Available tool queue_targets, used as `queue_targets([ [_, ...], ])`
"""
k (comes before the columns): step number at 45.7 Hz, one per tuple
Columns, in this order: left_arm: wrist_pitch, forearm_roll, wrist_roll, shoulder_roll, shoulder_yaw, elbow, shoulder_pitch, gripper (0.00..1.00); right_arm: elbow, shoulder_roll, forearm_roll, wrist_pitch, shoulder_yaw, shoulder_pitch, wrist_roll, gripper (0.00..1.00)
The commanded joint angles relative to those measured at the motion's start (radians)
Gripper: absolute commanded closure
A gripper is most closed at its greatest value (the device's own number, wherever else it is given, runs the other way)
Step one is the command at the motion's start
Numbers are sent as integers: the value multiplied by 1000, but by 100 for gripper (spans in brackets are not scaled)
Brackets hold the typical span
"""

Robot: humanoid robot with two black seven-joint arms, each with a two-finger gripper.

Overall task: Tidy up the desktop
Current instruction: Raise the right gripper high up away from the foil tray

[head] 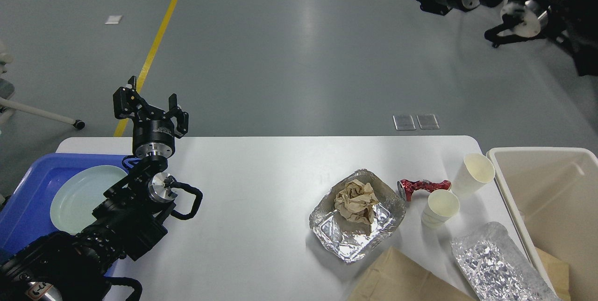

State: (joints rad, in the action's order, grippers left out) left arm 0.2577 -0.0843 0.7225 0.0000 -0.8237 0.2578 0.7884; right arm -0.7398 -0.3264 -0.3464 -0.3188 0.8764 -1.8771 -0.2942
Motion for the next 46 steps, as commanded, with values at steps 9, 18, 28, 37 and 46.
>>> queue_targets([
  [9,0,0,0,0,0,0,0,0,-292,1,355,-295,286,-456,3,0],
  [18,0,0,0,0,0,0,0,0,-481,-2,484,-405,348,-704,15,0],
  [28,0,0,0,0,0,0,0,0,-634,3,492,-611,365,-936,15,0],
  [37,0,0,0,0,0,0,0,0,-730,-10,481,-641,349,-1090,7,0],
  [46,0,0,0,0,0,0,0,0,-773,-30,478,-641,371,-1090,6,0],
])
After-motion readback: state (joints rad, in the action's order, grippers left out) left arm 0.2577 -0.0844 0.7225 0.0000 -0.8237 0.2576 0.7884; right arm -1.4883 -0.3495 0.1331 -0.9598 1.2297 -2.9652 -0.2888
